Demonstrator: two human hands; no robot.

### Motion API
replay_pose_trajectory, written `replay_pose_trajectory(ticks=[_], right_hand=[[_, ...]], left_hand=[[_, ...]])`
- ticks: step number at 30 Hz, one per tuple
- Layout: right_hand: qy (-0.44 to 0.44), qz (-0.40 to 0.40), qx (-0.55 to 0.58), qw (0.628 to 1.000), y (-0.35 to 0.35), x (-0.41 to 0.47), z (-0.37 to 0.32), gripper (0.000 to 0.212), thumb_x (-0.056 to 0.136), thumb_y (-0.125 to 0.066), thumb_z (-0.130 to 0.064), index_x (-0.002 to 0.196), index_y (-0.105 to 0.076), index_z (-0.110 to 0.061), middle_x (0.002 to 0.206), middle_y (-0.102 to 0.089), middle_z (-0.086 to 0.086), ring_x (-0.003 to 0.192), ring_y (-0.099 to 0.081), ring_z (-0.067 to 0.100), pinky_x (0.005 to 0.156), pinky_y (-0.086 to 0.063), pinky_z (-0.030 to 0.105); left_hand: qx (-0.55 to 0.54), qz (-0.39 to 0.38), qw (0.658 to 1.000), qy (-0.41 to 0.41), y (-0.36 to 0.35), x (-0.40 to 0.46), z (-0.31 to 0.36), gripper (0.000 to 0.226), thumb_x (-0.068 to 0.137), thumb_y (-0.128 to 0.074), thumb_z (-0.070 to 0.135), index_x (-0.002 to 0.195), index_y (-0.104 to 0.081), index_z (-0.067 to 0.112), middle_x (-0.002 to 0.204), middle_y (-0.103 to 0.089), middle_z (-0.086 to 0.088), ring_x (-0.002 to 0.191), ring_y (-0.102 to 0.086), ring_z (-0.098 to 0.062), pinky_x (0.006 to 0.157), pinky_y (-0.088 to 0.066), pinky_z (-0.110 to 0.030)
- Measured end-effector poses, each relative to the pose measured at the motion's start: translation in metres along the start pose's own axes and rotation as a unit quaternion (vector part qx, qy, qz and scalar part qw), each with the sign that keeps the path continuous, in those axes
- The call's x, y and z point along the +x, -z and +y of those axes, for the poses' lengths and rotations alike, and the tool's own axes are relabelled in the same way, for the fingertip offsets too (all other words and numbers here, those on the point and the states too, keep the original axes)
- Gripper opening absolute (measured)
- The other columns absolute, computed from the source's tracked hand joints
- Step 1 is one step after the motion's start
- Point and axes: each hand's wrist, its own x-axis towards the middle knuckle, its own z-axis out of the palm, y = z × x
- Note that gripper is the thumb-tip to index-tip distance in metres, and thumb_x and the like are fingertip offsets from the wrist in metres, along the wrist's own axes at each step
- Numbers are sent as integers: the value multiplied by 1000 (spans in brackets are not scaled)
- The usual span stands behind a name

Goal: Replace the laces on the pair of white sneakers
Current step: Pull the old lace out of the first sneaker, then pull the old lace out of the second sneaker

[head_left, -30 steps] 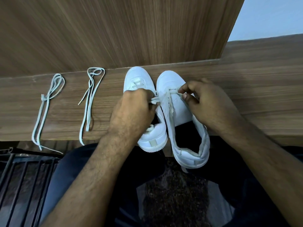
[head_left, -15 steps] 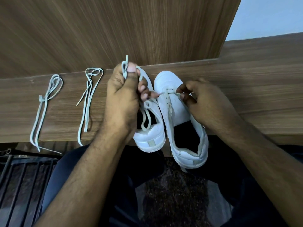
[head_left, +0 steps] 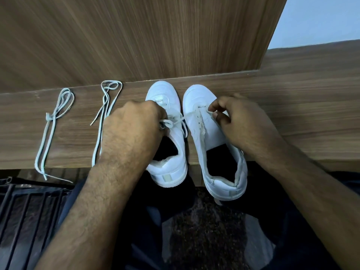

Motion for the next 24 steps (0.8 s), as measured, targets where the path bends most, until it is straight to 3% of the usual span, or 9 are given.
replay_pose_trajectory(ticks=[5, 8, 11, 13, 15, 17, 20, 22, 24], right_hand=[[1, -8, -34, 999, 2, -3, -5, 18, 98, -56, -34, 114, -64, -32, 112, -56, -3, 93, -58, 20, 80, -52, 40], [47, 27, -62, 997, 2, -5, -10, 31, 99, -56, -37, 126, -61, -23, 122, -53, 3, 106, -57, 25, 85, -51, 42], [122, 65, 89, 986, 11, -9, -24, 38, 104, -42, -42, 129, -60, -20, 124, -58, -4, 116, -56, 13, 96, -47, 41], [128, 29, 284, 950, 11, -11, -35, 46, 104, -35, -49, 131, -61, -22, 129, -64, -6, 124, -57, 9, 106, -44, 41], [52, -60, 505, 859, 6, -14, -46, 62, 95, -34, -64, 130, -63, -21, 132, -65, 8, 127, -59, 28, 110, -42, 53], [-29, -133, 609, 781, 2, -13, -52, 84, 83, -34, -76, 134, -57, -13, 138, -52, 30, 129, -49, 50, 107, -40, 65], [-69, -128, 619, 772, 16, -11, -45, 62, 90, -28, -74, 115, -69, -35, 126, -63, 25, 99, -64, 37, 82, -53, 42], [-94, -94, 637, 759, 33, -7, -34, 58, 96, -30, -69, 106, -72, -29, 95, -67, 20, 70, -57, 24, 65, -45, 33], [-101, -41, 598, 794, 48, -4, -20, 54, 99, -35, -63, 100, -70, -22, 75, -60, 6, 57, -50, 12, 52, -40, 25]], left_hand=[[-192, 42, 980, -33, -7, 5, -9, 10, 89, -69, 38, 86, -71, 28, 76, -68, 4, 81, -66, -20, 70, -52, -36], [-345, 160, 923, -61, -5, 7, -4, 17, 95, -65, 30, 82, -60, 22, 64, -59, 16, 62, -53, 0, 61, -44, -21], [-458, 174, 865, -111, 1, 3, 12, 17, 100, -61, 22, 85, -58, 14, 63, -48, 15, 60, -43, 0, 60, -36, -18], [-526, 144, 827, -139, 2, 2, 25, 19, 102, -57, 22, 87, -55, 11, 66, -49, 8, 64, -45, -6, 63, -38, -26], [-596, 104, 783, -146, 5, 2, 43, 19, 105, -52, 22, 90, -54, 10, 68, -47, -14, 65, -44, -18, 61, -38, -34], [-648, 72, 747, -130, 11, 7, 62, 20, 105, -49, 24, 90, -51, 12, 71, -42, -18, 64, -40, -25, 58, -38, -37], [-699, 38, 708, -90, 17, 26, 93, 23, 106, -47, 25, 84, -48, 18, 72, -45, -7, 63, -42, -17, 59, -41, -34], [-746, -8, 664, -54, 19, 39, 112, 23, 108, -46, 24, 86, -48, 19, 67, -48, 1, 58, -44, -9, 58, -42, -30], [-753, -46, 655, -47, 17, 53, 130, 21, 108, -43, 24, 90, -47, 15, 68, -50, -1, 55, -46, -13, 50, -42, -24]])
